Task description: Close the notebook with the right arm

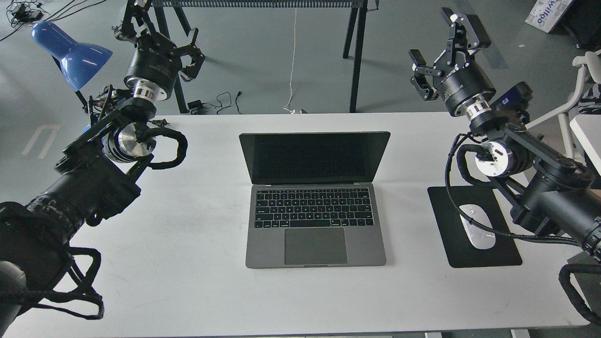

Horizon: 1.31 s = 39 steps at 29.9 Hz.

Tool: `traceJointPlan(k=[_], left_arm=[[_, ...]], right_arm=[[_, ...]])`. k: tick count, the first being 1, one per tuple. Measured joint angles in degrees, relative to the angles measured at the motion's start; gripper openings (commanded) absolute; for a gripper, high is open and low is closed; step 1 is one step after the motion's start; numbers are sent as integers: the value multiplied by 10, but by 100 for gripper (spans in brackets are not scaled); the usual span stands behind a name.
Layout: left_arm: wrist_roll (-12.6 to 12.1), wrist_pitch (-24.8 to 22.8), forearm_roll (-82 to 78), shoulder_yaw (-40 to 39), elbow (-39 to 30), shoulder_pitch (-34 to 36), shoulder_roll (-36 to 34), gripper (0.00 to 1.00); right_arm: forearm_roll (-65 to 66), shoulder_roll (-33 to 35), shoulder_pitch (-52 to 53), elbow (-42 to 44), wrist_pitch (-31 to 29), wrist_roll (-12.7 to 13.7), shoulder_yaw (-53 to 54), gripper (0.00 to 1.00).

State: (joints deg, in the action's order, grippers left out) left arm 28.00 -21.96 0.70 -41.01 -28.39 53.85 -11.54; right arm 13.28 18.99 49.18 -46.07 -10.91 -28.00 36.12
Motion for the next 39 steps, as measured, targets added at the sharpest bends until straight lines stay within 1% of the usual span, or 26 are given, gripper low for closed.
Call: traceJointPlan(k=[12, 17, 21, 27, 35, 39], left_arm=[[0, 6, -4, 0, 0, 1, 0, 100], [0, 4, -3, 0, 0, 1, 0, 100], [0, 3, -3, 0, 0, 1, 0, 100], [0, 3, -3, 0, 0, 1, -1, 100], [0, 3, -2, 0, 0, 0, -1, 100], [0, 2, -2, 0, 0, 0, -1, 100]], right_arm=[[5, 2, 4, 4, 0, 0, 0, 99], [9, -13, 16, 39, 0, 0, -7, 99], [9, -42, 34, 79, 0, 0, -43, 99], [9, -87, 72, 129, 4, 0, -139, 99], [8, -99, 81, 123, 5, 0, -175, 99], [7, -98, 81, 98, 6, 0, -192, 99]])
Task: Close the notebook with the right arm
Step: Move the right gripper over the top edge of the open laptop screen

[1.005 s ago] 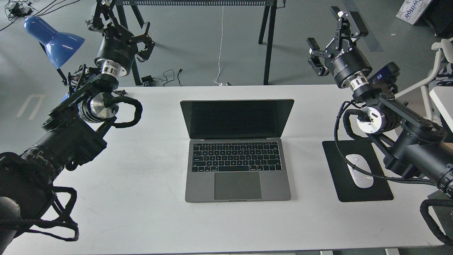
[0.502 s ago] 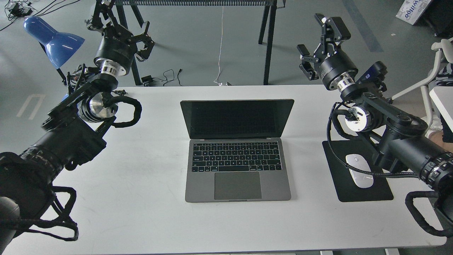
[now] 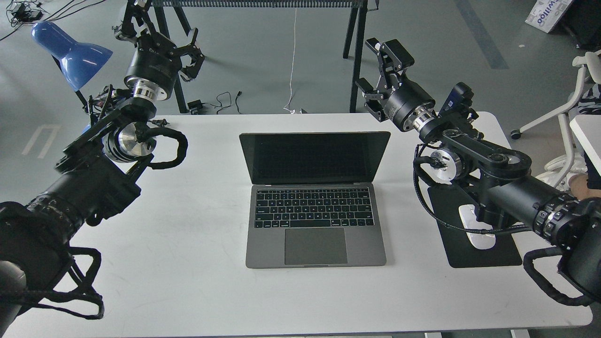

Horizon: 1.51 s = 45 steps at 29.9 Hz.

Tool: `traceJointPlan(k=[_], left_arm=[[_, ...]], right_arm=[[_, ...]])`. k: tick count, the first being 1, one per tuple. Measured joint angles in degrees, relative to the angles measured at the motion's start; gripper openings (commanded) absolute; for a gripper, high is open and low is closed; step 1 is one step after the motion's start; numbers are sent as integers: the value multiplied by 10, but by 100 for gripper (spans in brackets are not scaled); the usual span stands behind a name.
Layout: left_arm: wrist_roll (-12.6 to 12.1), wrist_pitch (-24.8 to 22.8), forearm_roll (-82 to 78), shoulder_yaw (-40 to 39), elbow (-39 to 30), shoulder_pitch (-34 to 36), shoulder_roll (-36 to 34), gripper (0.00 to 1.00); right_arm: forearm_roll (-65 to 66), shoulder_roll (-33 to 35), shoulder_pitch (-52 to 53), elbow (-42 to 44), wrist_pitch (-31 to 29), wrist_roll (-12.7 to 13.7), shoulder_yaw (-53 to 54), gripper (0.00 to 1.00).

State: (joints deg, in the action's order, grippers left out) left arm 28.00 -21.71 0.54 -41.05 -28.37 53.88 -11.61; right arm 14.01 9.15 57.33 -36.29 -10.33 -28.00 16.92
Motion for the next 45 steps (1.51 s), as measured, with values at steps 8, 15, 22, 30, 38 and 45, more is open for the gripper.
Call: traceJointPlan(k=[8, 15, 22, 30, 38, 45], left_arm=[[0, 0, 1, 0, 0, 0, 0, 100], [0, 0, 2, 0, 0, 0, 0, 100], [0, 0, 2, 0, 0, 0, 0, 100], [0, 0, 2, 0, 0, 0, 0, 100], [0, 0, 2, 0, 0, 0, 0, 100], [0, 0, 2, 0, 0, 0, 0, 100]], right_arm=[[-1, 21, -6, -67, 23, 0, -16, 99], [-2, 56, -11, -135, 49, 0, -23, 99], [-2, 75, -40, -161, 56, 0, -23, 99], [-1, 76, -61, -173, 58, 1, -25, 99], [-1, 82, -64, -198, 68, 0, -24, 99], [-1, 92, -63, -204, 68, 0, -24, 99]])
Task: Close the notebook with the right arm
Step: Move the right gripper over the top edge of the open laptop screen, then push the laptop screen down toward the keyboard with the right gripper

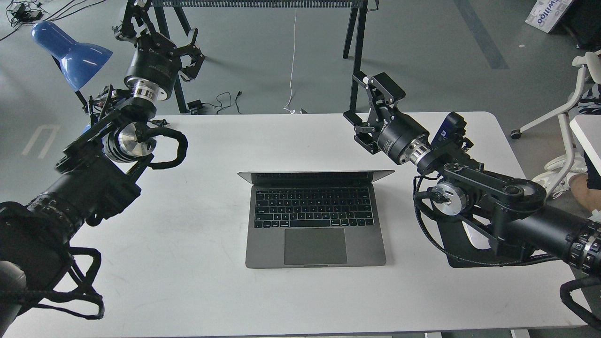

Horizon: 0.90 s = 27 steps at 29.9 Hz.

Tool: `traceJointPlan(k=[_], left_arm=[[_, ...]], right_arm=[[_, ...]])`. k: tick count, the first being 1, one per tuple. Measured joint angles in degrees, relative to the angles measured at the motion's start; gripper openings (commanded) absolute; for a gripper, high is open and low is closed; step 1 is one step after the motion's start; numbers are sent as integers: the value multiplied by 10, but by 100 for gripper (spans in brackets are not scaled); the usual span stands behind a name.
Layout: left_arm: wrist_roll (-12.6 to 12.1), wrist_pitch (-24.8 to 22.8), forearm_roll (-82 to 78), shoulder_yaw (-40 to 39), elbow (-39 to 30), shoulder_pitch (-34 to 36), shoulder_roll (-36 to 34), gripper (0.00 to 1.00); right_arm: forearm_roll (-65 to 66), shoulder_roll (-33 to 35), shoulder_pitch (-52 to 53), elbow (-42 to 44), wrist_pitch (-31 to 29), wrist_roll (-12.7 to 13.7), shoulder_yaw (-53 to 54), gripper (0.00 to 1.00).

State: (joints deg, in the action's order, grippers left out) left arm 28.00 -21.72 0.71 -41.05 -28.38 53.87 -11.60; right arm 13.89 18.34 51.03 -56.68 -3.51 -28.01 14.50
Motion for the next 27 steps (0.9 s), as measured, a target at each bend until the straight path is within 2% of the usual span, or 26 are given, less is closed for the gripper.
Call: traceJointPlan(k=[10, 27], left_arm=[[0, 0, 0, 0, 0, 0, 0, 100], [0, 0, 0, 0, 0, 0, 0, 100]], right_arm=[[0, 34, -7, -60, 8, 0, -4, 99], [1, 75, -40, -145, 33, 0, -83, 99]])
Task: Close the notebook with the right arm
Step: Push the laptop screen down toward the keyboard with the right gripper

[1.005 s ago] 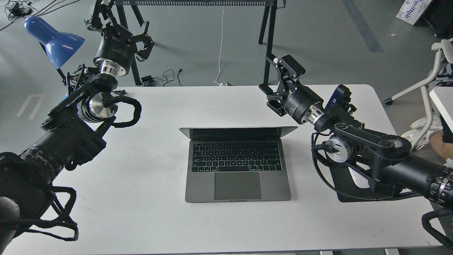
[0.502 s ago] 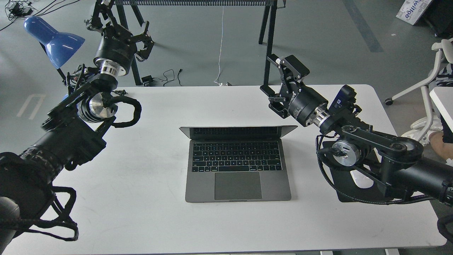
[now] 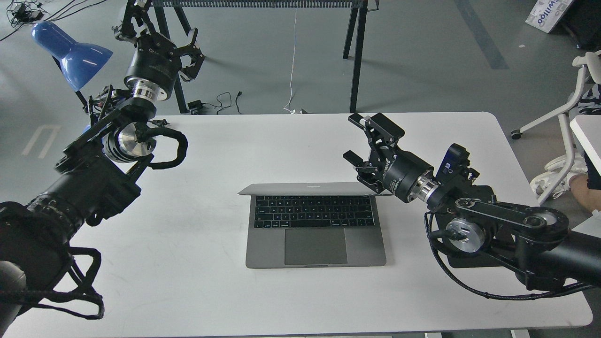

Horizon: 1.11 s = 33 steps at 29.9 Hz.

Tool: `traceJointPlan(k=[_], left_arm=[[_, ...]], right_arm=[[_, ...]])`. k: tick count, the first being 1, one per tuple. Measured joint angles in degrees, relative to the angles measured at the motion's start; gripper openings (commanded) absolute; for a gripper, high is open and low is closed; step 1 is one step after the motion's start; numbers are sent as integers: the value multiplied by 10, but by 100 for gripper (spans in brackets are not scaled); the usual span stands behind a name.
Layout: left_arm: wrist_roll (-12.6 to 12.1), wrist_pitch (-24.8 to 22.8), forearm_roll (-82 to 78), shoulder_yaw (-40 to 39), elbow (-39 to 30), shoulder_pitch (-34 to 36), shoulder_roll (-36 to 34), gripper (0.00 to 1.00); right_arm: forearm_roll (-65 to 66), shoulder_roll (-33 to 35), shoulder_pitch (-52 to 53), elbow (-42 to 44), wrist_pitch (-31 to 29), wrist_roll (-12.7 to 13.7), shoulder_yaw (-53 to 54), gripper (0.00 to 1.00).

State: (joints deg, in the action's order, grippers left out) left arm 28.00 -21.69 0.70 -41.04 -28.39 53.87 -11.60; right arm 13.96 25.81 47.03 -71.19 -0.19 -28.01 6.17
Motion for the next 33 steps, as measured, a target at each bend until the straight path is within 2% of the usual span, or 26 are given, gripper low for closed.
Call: traceJointPlan(k=[33], left_arm=[[0, 0, 0, 0, 0, 0, 0, 100]], right_arm=[[-1, -36, -88, 26, 65, 0, -117, 99]])
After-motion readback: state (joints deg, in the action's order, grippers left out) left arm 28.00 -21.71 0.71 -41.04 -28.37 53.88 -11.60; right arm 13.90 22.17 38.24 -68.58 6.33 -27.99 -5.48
